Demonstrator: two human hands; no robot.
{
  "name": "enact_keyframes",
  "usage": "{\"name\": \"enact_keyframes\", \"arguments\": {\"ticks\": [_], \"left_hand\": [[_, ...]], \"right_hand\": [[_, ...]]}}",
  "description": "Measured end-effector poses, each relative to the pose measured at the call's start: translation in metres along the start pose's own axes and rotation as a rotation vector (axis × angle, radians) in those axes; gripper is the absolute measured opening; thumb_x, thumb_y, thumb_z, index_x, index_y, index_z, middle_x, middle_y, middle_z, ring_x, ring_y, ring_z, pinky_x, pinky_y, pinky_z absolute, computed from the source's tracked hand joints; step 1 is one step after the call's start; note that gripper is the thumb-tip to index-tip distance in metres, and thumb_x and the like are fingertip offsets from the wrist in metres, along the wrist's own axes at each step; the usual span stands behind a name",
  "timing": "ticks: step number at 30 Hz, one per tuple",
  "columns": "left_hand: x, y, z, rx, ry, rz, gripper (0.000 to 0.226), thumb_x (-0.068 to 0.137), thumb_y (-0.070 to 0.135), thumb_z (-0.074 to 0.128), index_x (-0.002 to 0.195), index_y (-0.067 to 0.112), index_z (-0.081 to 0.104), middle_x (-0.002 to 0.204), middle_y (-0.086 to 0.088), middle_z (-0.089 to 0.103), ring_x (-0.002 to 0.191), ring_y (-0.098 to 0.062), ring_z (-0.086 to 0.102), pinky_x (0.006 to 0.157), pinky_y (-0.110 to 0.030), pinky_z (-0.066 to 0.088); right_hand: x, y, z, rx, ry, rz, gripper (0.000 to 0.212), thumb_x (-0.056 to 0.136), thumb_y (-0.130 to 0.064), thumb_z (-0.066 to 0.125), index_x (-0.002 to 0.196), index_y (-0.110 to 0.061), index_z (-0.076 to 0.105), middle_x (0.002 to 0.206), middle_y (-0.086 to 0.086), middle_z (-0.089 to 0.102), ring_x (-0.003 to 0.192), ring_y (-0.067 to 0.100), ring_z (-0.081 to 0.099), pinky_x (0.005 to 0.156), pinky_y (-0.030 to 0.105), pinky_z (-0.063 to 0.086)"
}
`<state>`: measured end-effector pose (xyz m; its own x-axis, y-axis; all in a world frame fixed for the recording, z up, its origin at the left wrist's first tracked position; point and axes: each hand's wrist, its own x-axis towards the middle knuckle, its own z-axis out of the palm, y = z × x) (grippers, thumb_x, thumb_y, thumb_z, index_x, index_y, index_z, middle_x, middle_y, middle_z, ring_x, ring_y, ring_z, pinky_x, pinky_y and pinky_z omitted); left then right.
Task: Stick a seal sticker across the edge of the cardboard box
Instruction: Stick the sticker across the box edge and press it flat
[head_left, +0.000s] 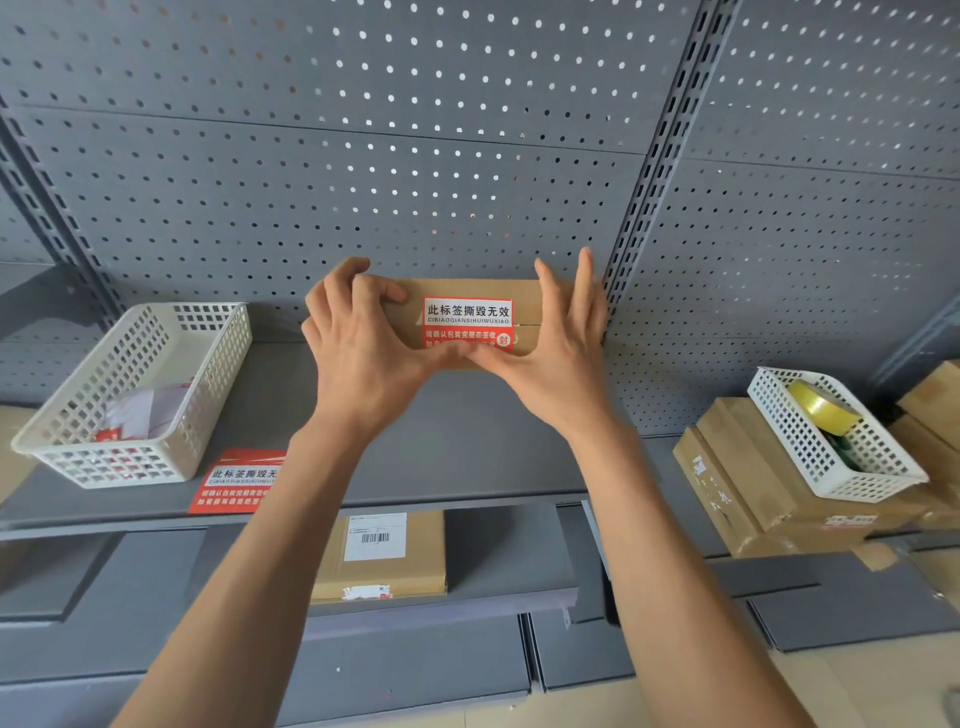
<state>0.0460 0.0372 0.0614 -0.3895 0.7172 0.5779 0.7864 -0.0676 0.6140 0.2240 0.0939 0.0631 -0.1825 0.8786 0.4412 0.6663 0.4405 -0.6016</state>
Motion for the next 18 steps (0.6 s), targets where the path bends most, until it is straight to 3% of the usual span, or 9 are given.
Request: {"name": "enact_keyframes", "arguments": {"ticks": [10, 15, 18], "left_hand": [[0.006, -0.009, -0.002, 0.004, -0.016, 0.030, 0.077, 0.052, 0.057, 0.090, 0.111, 0.020, 0.056, 0.144, 0.001, 0.040, 0.134, -0.024, 0.030, 0.099, -0.032, 0.022], [0.012, -0.022, -0.013, -0.092, -0.086, 0.052, 0.057, 0.061, 0.043, 0.092, 0.106, 0.027, 0.061, 0.142, 0.006, 0.043, 0.131, -0.023, 0.030, 0.107, -0.040, 0.028], [0.012, -0.023, -0.016, -0.118, -0.104, 0.045, 0.051, 0.066, 0.039, 0.091, 0.107, 0.028, 0.063, 0.142, 0.006, 0.044, 0.131, -0.023, 0.030, 0.111, -0.047, 0.029]], "right_hand": [[0.002, 0.007, -0.007, 0.060, -0.059, -0.014, 0.101, 0.077, -0.057, 0.077, 0.157, -0.030, 0.023, 0.166, -0.011, -0.016, 0.154, 0.020, -0.008, 0.117, 0.042, 0.022], [0.004, 0.013, -0.010, 0.110, -0.064, -0.038, 0.091, 0.082, -0.045, 0.078, 0.156, -0.030, 0.027, 0.167, -0.011, -0.011, 0.154, 0.018, -0.006, 0.110, 0.032, 0.015], [0.005, 0.017, -0.011, 0.117, -0.065, -0.055, 0.084, 0.085, -0.036, 0.077, 0.155, -0.028, 0.032, 0.168, -0.007, -0.006, 0.155, 0.017, -0.003, 0.114, 0.030, 0.011]]}}
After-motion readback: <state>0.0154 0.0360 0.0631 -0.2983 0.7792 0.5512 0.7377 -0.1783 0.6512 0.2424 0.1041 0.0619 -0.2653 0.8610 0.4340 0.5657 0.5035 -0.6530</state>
